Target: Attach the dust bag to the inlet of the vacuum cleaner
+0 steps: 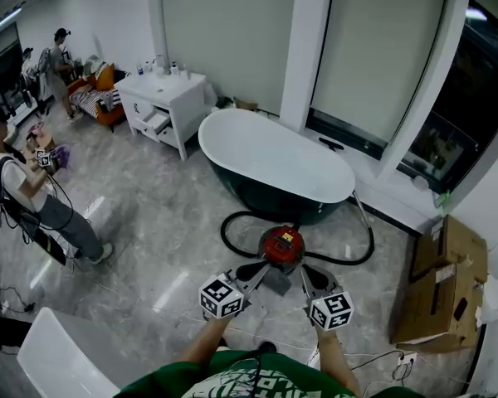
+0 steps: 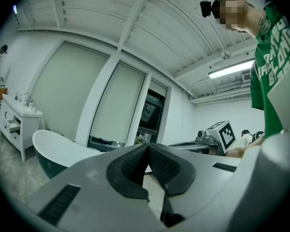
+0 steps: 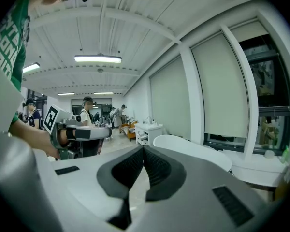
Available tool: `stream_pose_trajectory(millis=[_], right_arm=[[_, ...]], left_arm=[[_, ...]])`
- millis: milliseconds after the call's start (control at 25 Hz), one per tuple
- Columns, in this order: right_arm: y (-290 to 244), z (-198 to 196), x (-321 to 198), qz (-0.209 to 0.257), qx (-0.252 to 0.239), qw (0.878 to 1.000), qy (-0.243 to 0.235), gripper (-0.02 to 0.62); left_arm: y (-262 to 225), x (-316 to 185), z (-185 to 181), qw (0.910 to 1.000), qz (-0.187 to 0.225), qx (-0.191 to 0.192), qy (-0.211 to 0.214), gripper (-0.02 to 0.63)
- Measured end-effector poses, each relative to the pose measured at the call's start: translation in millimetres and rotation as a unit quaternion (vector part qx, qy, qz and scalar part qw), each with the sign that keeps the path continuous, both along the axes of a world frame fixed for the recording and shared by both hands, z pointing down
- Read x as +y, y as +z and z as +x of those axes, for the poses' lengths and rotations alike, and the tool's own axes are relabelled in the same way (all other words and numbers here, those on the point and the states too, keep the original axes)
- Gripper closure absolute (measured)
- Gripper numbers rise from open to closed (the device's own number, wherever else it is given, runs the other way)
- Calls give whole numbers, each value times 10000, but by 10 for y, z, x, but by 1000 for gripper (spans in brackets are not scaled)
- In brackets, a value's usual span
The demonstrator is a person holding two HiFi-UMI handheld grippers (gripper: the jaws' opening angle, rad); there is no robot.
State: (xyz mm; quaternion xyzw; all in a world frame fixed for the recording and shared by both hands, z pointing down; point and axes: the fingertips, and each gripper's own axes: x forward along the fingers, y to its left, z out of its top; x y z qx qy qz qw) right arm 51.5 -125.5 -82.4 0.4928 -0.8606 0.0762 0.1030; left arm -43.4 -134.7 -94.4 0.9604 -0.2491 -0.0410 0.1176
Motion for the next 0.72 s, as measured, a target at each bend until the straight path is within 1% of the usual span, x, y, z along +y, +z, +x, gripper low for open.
stream_pose_trajectory(millis=[360,560,720], right_arm=[[-67,-223,-97,61,-14,9999,-82,588],[-76,-223,-99,54,-112,9999,-27,588],[-44,-178,-74,9,-141,9999,-4,588]], left_arm=[[-18,-107,-203,9999,4,7,-140,603],[24,-140,-264,9996,-60,-65,-254,603],[42,-139,-212,9997,-71,-51,-247,603]])
